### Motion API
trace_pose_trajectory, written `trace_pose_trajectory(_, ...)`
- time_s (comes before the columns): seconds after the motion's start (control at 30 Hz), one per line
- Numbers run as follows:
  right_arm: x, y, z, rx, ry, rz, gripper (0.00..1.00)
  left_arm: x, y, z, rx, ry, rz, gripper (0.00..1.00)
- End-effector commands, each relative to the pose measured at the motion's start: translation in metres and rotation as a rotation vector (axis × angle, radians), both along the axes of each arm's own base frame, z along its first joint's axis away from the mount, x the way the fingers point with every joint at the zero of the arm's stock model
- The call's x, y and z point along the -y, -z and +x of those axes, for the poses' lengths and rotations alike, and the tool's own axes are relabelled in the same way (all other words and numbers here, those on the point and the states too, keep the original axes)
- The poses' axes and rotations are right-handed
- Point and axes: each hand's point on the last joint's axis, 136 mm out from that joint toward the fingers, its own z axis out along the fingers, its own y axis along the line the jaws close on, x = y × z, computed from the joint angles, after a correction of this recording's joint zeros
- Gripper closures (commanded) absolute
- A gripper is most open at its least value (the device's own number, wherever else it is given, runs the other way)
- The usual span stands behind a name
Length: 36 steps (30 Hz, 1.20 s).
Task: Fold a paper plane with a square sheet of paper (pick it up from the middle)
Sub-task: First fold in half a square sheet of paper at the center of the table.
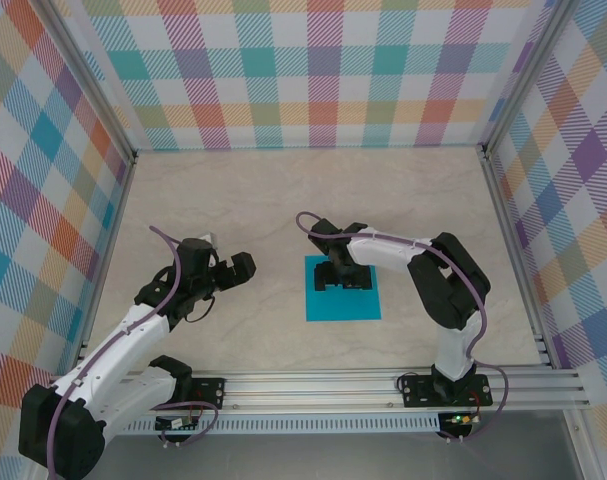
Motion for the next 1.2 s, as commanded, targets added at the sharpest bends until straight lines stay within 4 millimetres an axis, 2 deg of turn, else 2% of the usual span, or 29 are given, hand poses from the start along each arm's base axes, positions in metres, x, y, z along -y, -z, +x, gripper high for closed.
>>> trace_pose_trajectory(0.0,0.008,0.018,-0.014,-0.068,-0.006,-0.041,0.04,0.004,-0.001,-0.002,0.011,0.023,0.002,0.00)
trace_pose_trajectory(0.13,-0.002,-0.003,-0.004,-0.024,-0.024,0.003,0.00,0.004,-0.001,-0.002,0.010,0.022,0.002,0.00)
trace_pose_trajectory(0.27,-0.008,-0.004,0.000,-0.014,-0.030,0.024,0.00,0.004,0.000,-0.002,0.010,0.023,0.002,0.00)
trace_pose_trajectory(0.43,-0.006,0.015,-0.008,-0.059,-0.026,0.020,0.00,0.004,0.001,-0.002,0.008,0.022,0.002,0.00)
trace_pose_trajectory(0.63,0.013,0.047,-0.028,-0.128,0.007,-0.049,0.02,0.003,0.001,-0.002,0.008,0.021,0.004,0.00)
trace_pose_trajectory(0.77,0.021,0.055,-0.033,-0.141,0.023,-0.080,0.07,0.004,0.001,-0.002,0.007,0.021,0.004,0.00)
trace_pose_trajectory(1.0,0.017,0.042,-0.025,-0.110,0.007,-0.074,0.12,0.003,0.000,-0.003,0.008,0.019,0.004,0.00)
trace_pose_trajectory(1.17,0.011,0.028,-0.017,-0.083,-0.008,-0.059,0.13,0.003,0.000,-0.003,0.008,0.019,0.004,0.00)
